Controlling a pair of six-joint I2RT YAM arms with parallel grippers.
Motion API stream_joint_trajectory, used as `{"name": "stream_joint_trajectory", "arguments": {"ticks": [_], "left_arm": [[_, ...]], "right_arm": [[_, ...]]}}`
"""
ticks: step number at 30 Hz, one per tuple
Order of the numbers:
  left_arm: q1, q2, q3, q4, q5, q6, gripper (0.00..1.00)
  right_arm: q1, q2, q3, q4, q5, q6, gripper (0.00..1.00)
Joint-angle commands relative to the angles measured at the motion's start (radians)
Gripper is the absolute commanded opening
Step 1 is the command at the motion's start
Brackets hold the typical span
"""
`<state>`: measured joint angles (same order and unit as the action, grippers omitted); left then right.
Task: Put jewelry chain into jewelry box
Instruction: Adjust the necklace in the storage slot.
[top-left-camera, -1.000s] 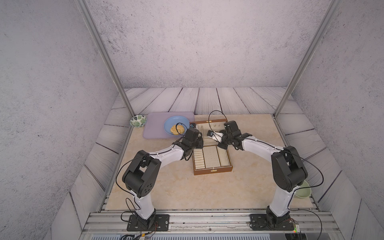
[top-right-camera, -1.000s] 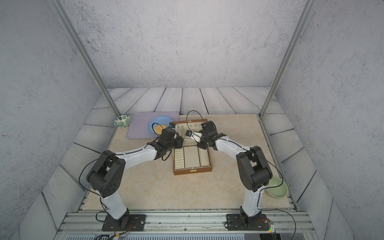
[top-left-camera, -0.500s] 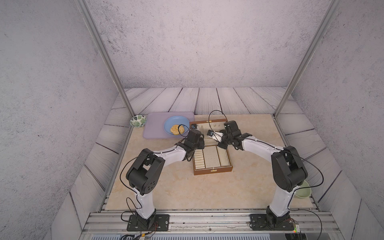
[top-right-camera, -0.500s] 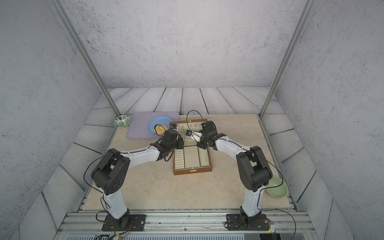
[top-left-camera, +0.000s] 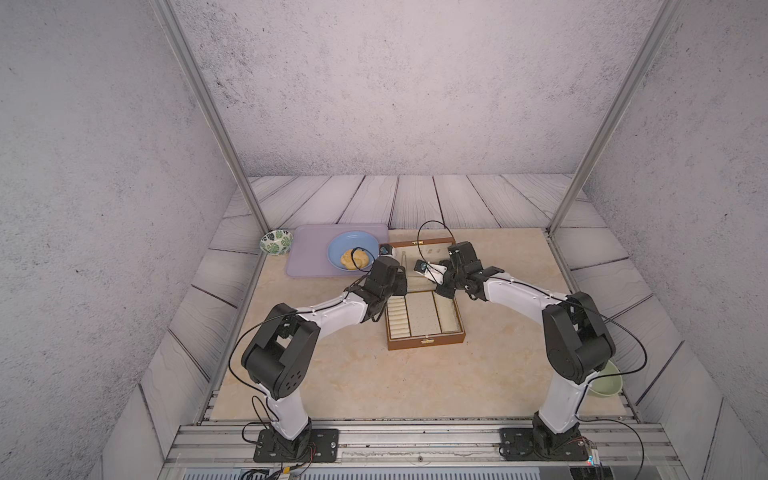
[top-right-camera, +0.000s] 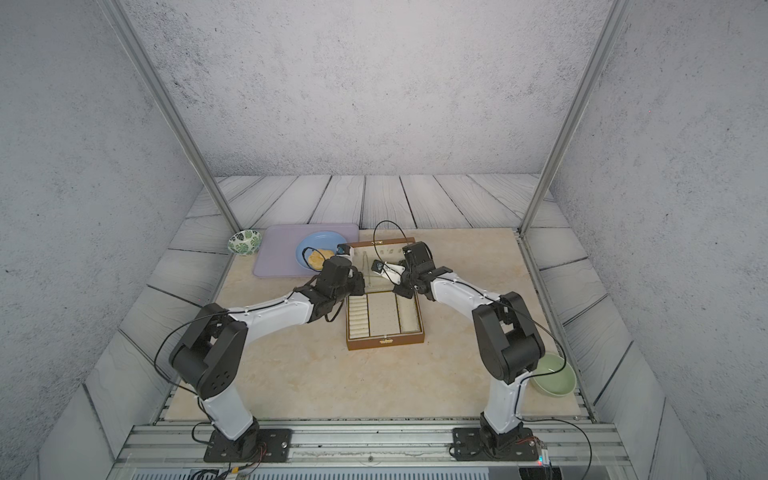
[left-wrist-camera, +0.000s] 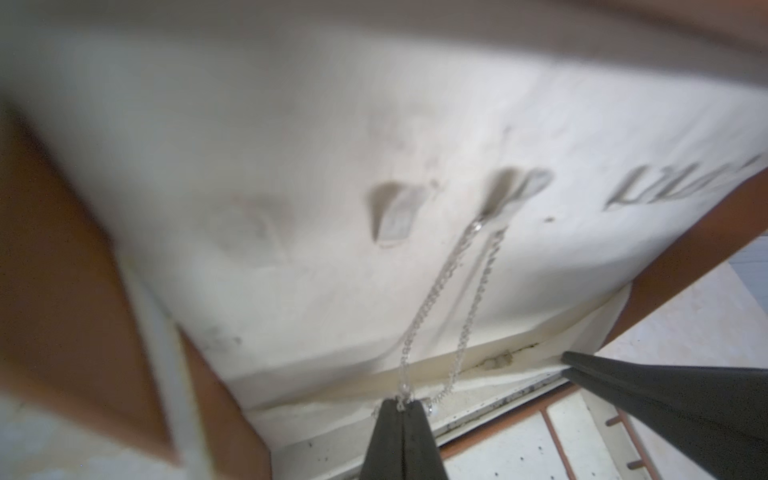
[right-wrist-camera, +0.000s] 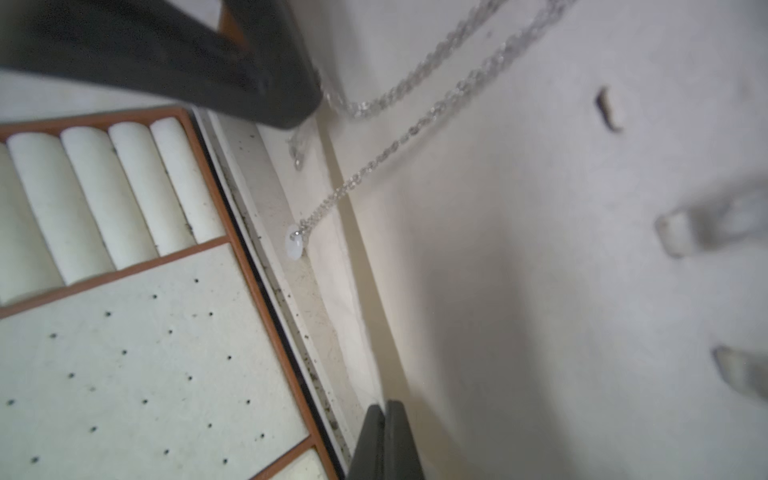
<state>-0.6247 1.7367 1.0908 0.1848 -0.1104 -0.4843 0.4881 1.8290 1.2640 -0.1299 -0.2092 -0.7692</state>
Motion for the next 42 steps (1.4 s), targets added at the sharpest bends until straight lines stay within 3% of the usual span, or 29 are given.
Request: {"name": "stream_joint_trajectory", "arguments": {"ticks": [1, 17, 23, 38, 40, 42], "left_arm": [[-0.003, -0.046, 0.002, 0.017, -0.017, 0.026, 0.00], [0.000, 0.056, 0.080, -0.027, -0.030, 0.037, 0.00], [0.000, 0.040, 0.074, -0.052, -0.041, 0.023, 0.27], [0.000, -0.198, 0.021, -0.207, -0.166, -0.039, 0.45], [0.000, -0.236, 0.006, -0.237, -0.169, -0.047, 0.48], [0.000, -0.273, -0.013, -0.263, -0.172, -0.054, 0.49]], "right_arm": [[0.010, 0.002, -0.021, -0.022, -0.028, 0.017, 0.00], [0.008, 0.001, -0.021, -0.024, -0.032, 0.017, 0.00], [0.009, 0.002, -0.021, -0.024, -0.033, 0.016, 0.00], [0.008, -0.001, -0.012, 0.000, 0.001, 0.038, 0.00], [0.008, -0.011, -0.012, 0.020, 0.008, 0.061, 0.23], [0.009, -0.029, -0.013, 0.040, 0.016, 0.085, 0.39]]}}
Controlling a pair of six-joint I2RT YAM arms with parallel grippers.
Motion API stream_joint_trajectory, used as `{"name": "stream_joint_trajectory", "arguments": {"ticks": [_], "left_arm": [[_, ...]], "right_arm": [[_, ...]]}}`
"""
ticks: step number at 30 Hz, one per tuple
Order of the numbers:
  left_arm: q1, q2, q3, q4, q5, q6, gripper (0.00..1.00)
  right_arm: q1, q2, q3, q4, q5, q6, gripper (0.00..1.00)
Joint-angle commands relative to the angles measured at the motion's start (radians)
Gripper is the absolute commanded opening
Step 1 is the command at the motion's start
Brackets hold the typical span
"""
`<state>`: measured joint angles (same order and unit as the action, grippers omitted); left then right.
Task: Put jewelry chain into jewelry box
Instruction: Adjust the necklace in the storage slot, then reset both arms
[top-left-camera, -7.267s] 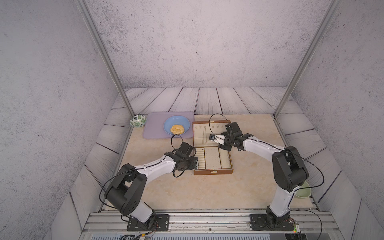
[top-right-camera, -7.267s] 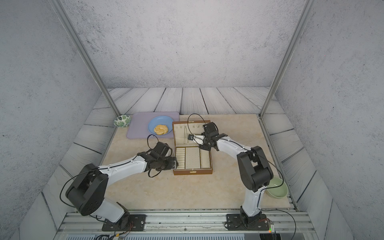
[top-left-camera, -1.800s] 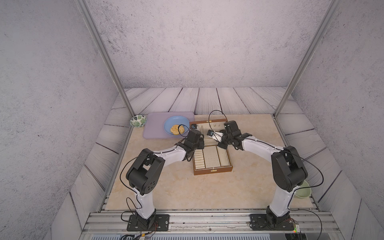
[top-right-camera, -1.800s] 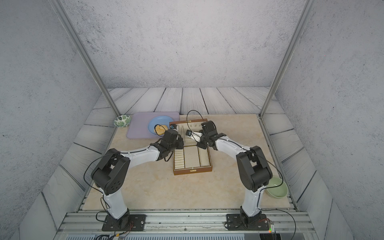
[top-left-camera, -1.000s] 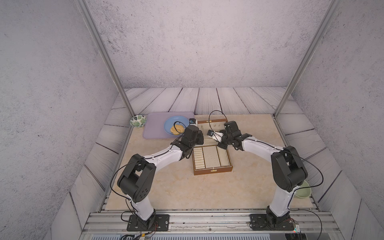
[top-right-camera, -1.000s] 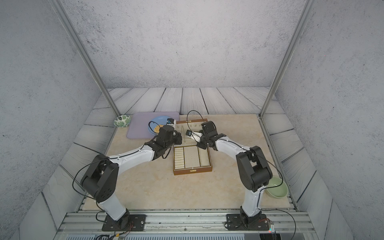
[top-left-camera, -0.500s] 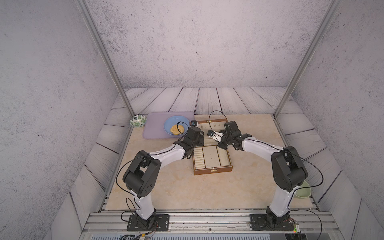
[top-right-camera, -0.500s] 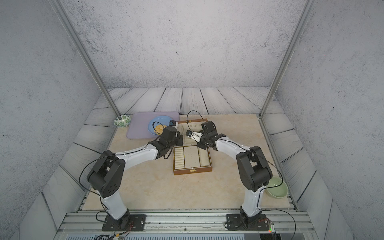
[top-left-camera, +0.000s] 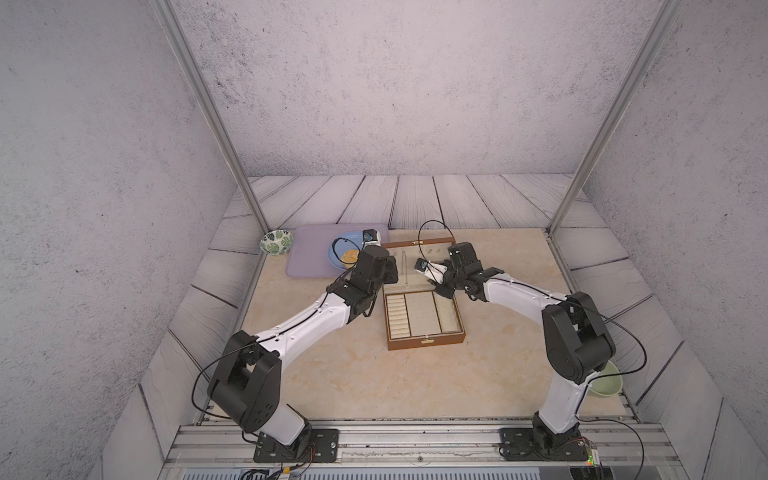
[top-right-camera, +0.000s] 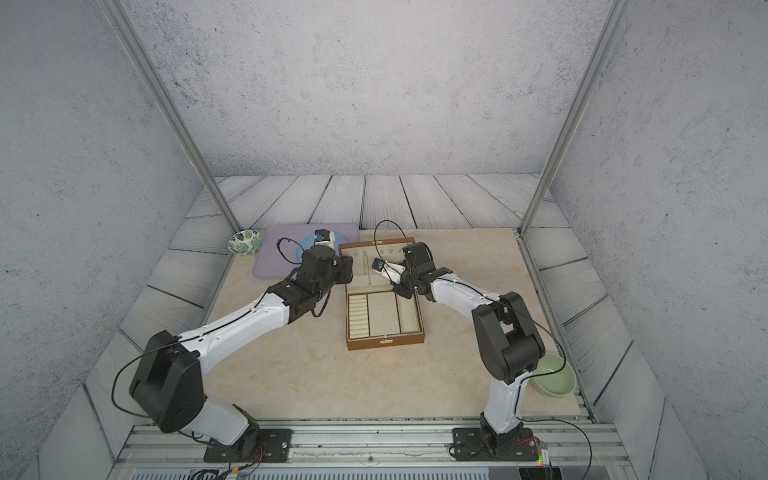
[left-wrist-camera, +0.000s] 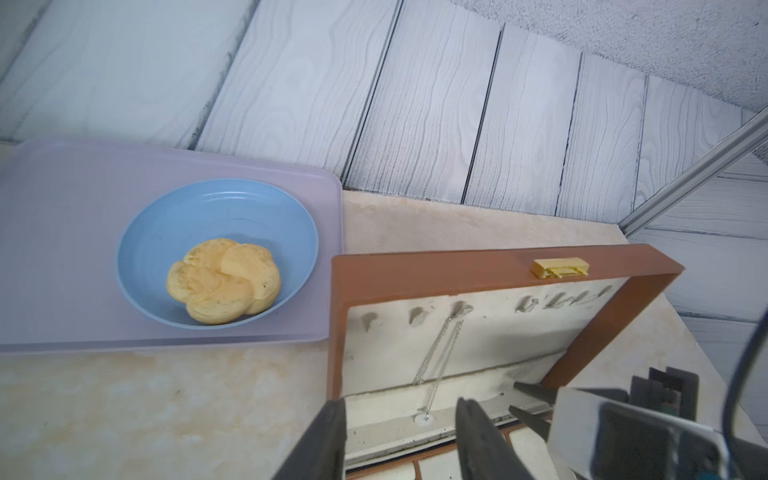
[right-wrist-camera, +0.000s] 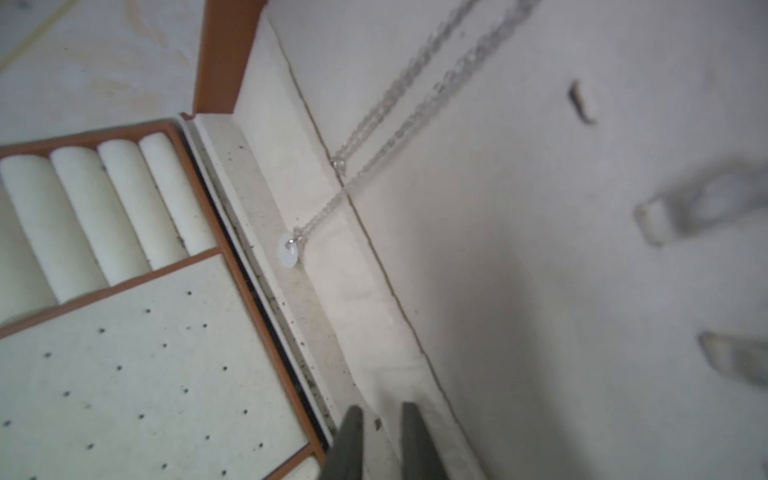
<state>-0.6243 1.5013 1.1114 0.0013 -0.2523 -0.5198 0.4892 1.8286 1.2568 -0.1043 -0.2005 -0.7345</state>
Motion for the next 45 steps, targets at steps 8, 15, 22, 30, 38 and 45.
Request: {"name": "stream_joint_trajectory", "arguments": {"ticks": [8, 15, 22, 30, 38, 45], "left_arm": [[0.003, -0.189, -0.065, -0.227, -0.060, -0.012, 0.58], [0.014, -0.303, -0.107, -0.354, -0.235, 0.025, 0.93], [0.076, -0.387, -0.231, -0.324, -0.385, 0.140, 0.98], [0.327, -0.213, -0.387, -0.037, -0.354, 0.214, 0.98], [0.456, 0.003, -0.287, 0.131, -0.274, 0.413, 0.98], [0.498, 0.060, -0.486, 0.539, -0.179, 0.518, 0.98]], "right_arm": [[0.008, -0.163, -0.055, 0.072, 0.035, 0.216, 0.54], [0.009, -0.384, -0.251, 0.138, 0.197, 0.463, 0.64], [0.004, -0.609, -0.514, 0.241, 0.466, 0.594, 0.91], [-0.136, -0.627, -0.745, 0.493, 0.705, 0.679, 0.99], [-0.228, -0.369, -0.769, 0.796, 0.683, 0.618, 0.99], [-0.367, -0.339, -0.808, 0.839, 0.459, 0.717, 0.99]]}}
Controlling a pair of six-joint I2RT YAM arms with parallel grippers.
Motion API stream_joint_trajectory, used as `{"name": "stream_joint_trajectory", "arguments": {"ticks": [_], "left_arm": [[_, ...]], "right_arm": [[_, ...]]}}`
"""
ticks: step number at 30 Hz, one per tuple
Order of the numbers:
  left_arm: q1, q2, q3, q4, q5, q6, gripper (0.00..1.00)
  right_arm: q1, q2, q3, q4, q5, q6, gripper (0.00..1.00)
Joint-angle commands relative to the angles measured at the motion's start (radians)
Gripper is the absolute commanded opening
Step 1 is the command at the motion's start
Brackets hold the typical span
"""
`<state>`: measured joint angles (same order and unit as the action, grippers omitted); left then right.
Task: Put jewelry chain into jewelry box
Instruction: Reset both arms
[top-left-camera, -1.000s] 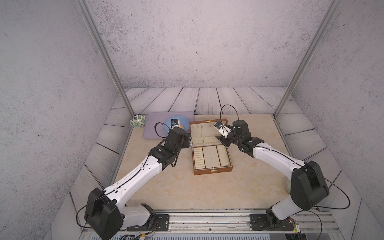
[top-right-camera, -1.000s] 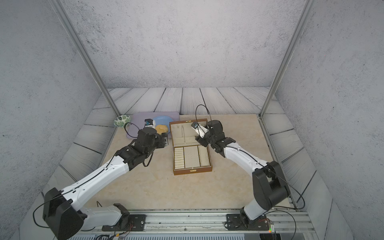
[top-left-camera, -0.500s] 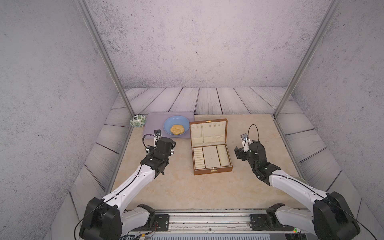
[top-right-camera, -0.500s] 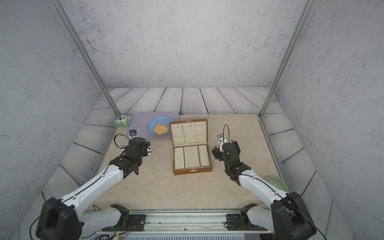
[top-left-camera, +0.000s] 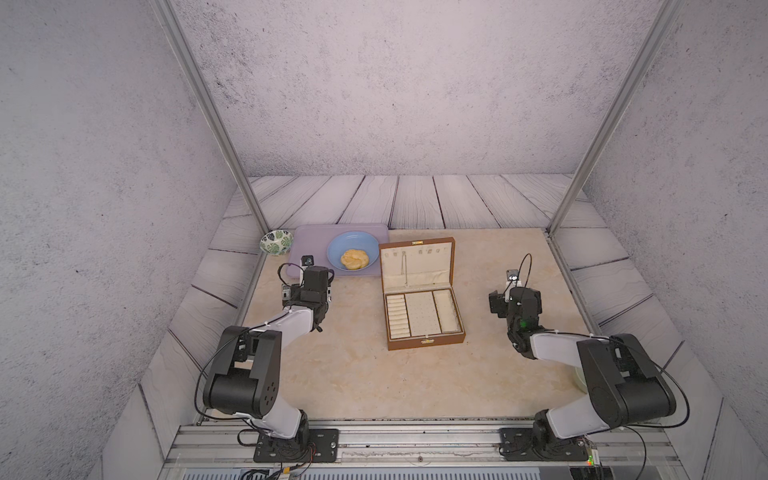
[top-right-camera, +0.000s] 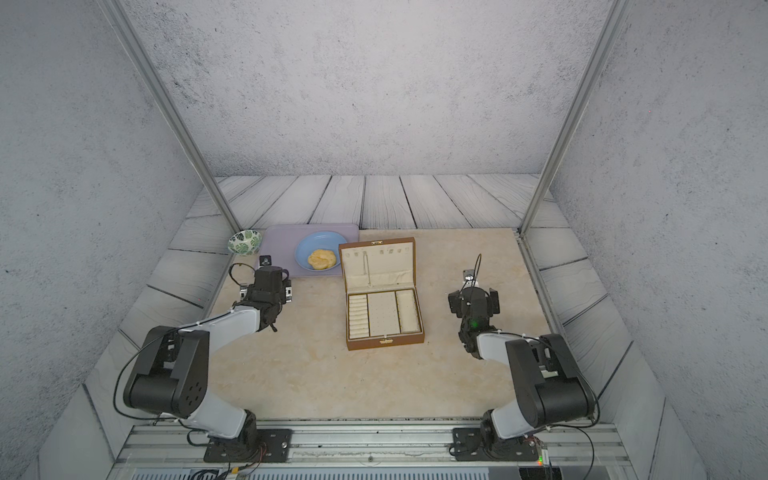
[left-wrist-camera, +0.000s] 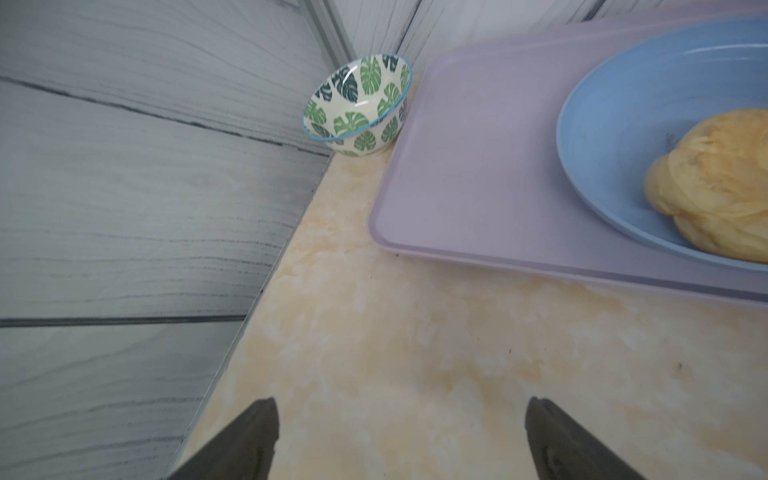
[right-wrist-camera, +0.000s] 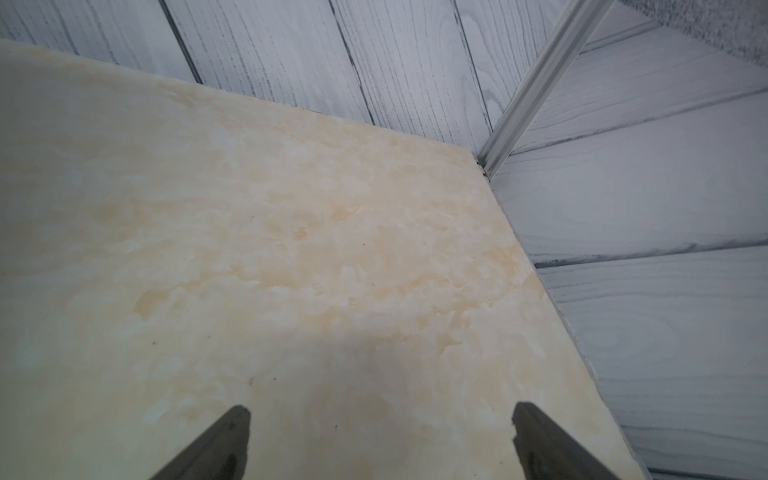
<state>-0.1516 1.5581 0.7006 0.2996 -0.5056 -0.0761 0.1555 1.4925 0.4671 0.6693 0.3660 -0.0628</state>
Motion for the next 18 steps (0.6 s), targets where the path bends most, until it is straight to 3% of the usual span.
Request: {"name": "stream_joint_trajectory", "arguments": {"ticks": [1, 3, 6, 9, 12, 18], "left_arm": [[0.035, -0.006, -0.083, 0.236, 0.093, 0.065, 0.98], [0.057, -0.026, -0.101, 0.251, 0.157, 0.057, 0.98], [0.083, -0.062, -0.208, 0.402, 0.274, 0.070, 0.98], [0.097, -0.019, -0.300, 0.608, 0.354, 0.093, 0.98], [0.100, -0.039, -0.266, 0.495, 0.370, 0.087, 0.98], [0.112, -0.033, -0.251, 0.473, 0.377, 0.076, 0.98]], "right_arm": [[-0.048, 0.000, -0.018, 0.065, -0.145, 0.054, 0.99], [-0.086, 0.020, -0.034, 0.075, -0.229, 0.064, 0.99], [-0.100, 0.083, -0.078, 0.263, -0.292, 0.053, 0.99], [-0.101, 0.046, -0.049, 0.149, -0.292, 0.054, 0.99], [-0.100, 0.055, -0.046, 0.151, -0.247, 0.070, 0.99], [-0.100, 0.072, -0.056, 0.202, -0.220, 0.081, 0.99]]}}
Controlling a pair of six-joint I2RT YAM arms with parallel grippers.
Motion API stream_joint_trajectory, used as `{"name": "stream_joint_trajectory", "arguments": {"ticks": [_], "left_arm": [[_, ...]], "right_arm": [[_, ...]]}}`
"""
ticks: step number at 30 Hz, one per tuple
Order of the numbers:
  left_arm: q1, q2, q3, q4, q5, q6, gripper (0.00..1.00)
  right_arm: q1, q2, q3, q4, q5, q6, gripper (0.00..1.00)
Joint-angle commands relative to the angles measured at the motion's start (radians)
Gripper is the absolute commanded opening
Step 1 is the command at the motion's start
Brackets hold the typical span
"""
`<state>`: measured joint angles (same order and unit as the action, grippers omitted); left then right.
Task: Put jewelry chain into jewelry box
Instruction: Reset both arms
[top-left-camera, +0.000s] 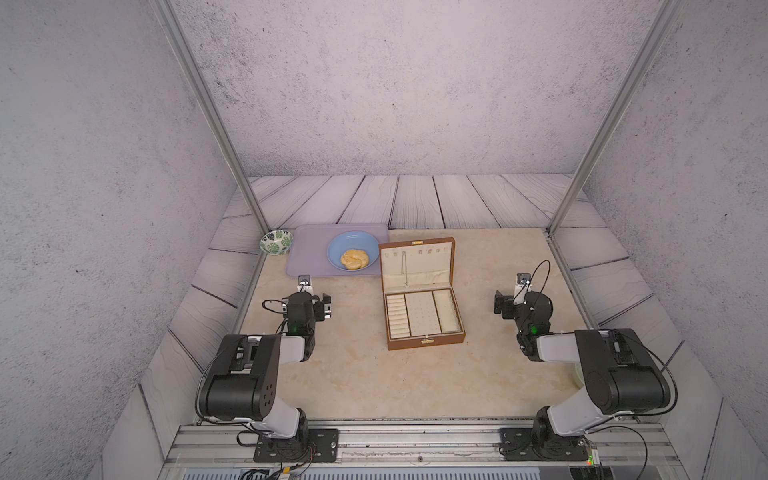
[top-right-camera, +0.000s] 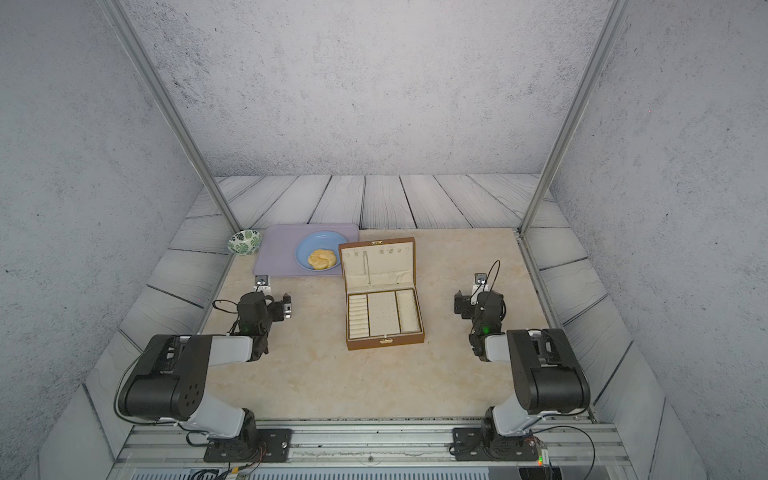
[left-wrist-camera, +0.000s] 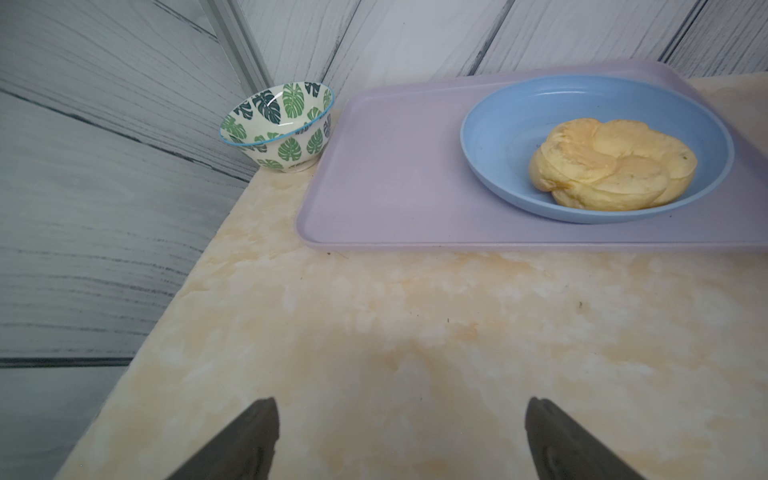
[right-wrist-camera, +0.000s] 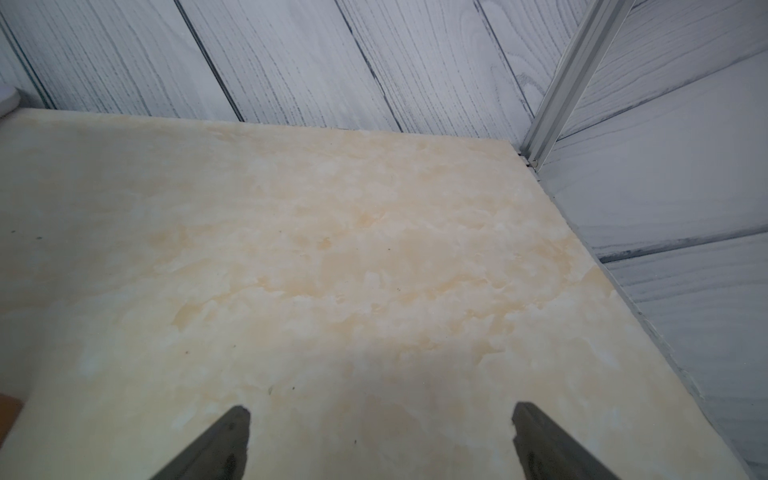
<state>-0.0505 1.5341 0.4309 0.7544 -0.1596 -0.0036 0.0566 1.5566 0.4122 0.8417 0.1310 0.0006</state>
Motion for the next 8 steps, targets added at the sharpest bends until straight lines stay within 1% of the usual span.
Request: {"name": "stream_joint_trajectory", "arguments": {"ticks": [1, 8], "left_arm": [[0.012, -0.010, 0.019, 0.021, 0.030, 0.004, 0.98], [0.012, -0.007, 0.024, 0.015, 0.033, 0.004, 0.98]], "right_arm": [[-0.001, 0.009, 0.000, 0.030, 0.016, 0.018, 0.99], [-0.002, 0.012, -0.001, 0.036, 0.016, 0.019, 0.99]]}}
